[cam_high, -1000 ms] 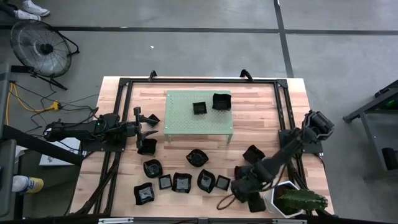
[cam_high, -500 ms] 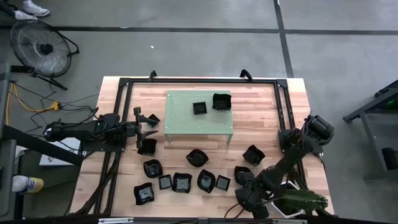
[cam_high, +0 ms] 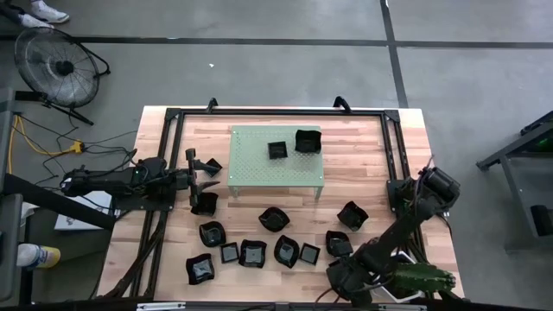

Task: Pick & Place Mini shaped plates
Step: Stack the square plate on top of the other square plate on the shelf

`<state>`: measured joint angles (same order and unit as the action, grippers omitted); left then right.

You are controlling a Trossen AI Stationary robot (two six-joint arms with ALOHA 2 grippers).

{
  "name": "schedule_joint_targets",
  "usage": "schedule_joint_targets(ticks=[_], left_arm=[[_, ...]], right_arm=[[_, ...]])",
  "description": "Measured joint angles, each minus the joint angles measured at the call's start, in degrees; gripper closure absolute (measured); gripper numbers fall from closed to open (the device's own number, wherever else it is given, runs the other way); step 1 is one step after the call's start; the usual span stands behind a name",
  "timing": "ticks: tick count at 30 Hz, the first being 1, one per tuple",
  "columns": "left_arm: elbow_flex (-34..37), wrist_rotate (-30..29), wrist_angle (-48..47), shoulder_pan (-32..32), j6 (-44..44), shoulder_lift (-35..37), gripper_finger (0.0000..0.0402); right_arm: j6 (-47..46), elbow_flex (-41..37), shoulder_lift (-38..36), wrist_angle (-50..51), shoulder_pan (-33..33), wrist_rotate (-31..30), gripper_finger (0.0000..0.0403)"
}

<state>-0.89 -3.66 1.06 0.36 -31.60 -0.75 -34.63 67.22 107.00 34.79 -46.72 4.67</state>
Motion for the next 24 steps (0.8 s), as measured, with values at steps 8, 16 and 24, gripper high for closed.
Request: schedule_joint_targets(ticks=[8,16,24], left_arm=[[-0.02,0.00,0.00,0.00,0.00,0.00,0.0208],[-0.01,0.01,0.00,-0.01,-0.01,0.00,0.0208],[0.00,0.01,0.02,-0.01,-0.01,-0.01,0.0208]], right_arm=[[0.41,0.00,0.00,0.34,0.02,-2.40,0.0263],[0.61,0.02,0.50,0.56,-0.12,-1.25,0.0263],[0.62,0.19,1.59,-0.64,-0.22,-0.94,0.0263]])
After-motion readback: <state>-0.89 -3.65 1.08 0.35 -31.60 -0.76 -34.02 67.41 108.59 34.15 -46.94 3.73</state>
